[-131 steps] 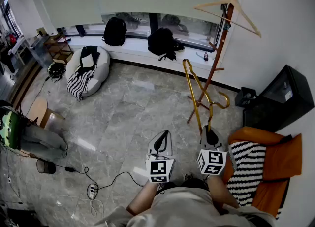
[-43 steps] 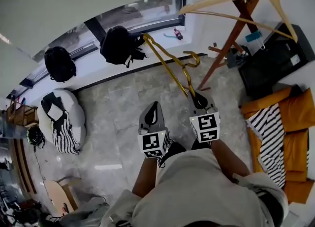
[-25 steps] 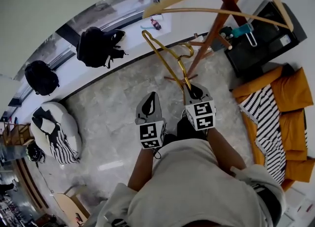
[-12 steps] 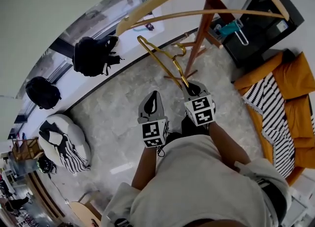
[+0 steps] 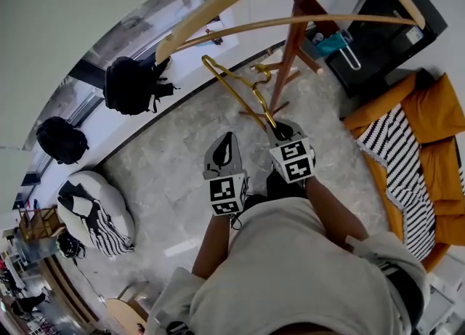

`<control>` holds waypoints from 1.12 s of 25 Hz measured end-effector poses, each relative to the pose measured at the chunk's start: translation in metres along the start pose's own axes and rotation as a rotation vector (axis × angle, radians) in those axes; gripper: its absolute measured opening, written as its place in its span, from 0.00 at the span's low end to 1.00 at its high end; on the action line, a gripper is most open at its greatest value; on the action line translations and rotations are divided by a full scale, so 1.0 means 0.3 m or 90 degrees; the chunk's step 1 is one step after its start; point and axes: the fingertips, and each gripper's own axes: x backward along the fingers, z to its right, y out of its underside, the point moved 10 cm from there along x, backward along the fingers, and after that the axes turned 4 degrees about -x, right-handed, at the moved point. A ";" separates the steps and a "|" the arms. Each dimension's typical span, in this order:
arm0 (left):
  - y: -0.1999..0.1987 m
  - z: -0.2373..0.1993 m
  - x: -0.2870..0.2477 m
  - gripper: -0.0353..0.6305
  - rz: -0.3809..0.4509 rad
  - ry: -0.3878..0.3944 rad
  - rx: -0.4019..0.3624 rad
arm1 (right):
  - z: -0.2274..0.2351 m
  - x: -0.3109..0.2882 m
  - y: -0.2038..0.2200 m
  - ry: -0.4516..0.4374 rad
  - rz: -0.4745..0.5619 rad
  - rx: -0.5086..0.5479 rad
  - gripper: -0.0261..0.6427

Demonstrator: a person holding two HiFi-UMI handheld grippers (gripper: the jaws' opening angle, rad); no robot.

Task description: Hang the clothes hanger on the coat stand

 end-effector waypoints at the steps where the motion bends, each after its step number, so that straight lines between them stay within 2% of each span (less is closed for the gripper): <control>1: 0.000 0.000 -0.002 0.07 -0.001 0.000 0.000 | 0.001 -0.003 0.002 0.000 0.000 0.001 0.06; 28: -0.005 0.019 -0.006 0.07 -0.012 -0.004 -0.017 | 0.030 -0.038 0.038 -0.007 -0.002 -0.020 0.06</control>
